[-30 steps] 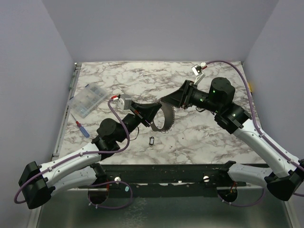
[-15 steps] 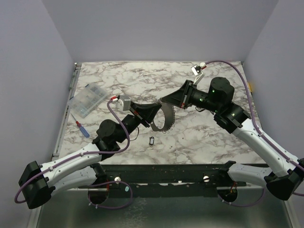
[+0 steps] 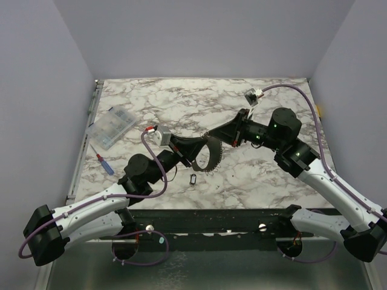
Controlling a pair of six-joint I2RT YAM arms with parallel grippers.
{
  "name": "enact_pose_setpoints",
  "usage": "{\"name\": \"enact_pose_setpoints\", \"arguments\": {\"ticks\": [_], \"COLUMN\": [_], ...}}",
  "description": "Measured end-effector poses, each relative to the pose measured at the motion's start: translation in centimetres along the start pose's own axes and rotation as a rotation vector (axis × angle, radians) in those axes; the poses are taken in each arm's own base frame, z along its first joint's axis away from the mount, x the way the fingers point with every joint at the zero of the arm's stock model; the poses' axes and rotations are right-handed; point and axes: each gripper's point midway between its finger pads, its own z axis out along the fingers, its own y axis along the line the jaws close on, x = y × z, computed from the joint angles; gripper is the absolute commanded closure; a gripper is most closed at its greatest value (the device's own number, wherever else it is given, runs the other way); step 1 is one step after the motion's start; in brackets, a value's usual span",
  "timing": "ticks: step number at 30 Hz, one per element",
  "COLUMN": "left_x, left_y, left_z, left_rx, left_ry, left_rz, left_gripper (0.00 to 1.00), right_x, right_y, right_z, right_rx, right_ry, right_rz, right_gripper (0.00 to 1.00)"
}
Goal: Put the keys on the keyring
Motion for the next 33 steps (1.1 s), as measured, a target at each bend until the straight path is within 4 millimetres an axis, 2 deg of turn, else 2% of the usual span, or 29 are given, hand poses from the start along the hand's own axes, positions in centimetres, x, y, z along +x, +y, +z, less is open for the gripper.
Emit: {"name": "enact_pose_setpoints", "arguments": {"ticks": [3, 8, 12, 20, 27, 30, 33], "left_x": [0.4, 0.1, -0.3, -2.1, -4.6, -5.2, -5.3], "left_y": [-0.1, -0.7, -1.3, -2.3, -4.1, -5.2, -6.2], "left_z": [-0.1, -0.3, -0.8, -2.3, -3.7, -3.7, -3.4], "left_rx": [0.013, 0.044, 0.077, 0.108, 0.175, 0.225, 0.282], "left_ry": [0.013, 0.014, 0.012, 0.043, 0.058, 0.074, 0.103], "left_rz": [0.012, 0.029, 0.055, 0.155, 0.266, 0.295, 0.315], "left_gripper": [0.8, 0.53, 0.43, 0.44, 0.51, 0.54, 0.58], "right_x": [0.3, 1.0, 1.7, 1.2, 3.3, 4.4, 4.7], "right_y": [0.1, 0.5, 0.5, 1.9, 2.5, 2.5, 3.1], "right_z": [-0.2, -0.4, -0.8, -1.9, -3.2, -3.4, -3.5], "right_rx": [-0.031, -0.101, -0.128, -0.208, -0.32, -0.371, -0.426], "right_ry": [-0.006, -0.016, -0.014, -0.064, -0.097, -0.105, -0.125], "right_rz": [-0.071, -0.167, -0.223, -0.405, -0.582, -0.637, -0.683], "right_gripper": [0.99, 0.99, 0.99, 0.99, 0.99, 0.99, 0.99]}}
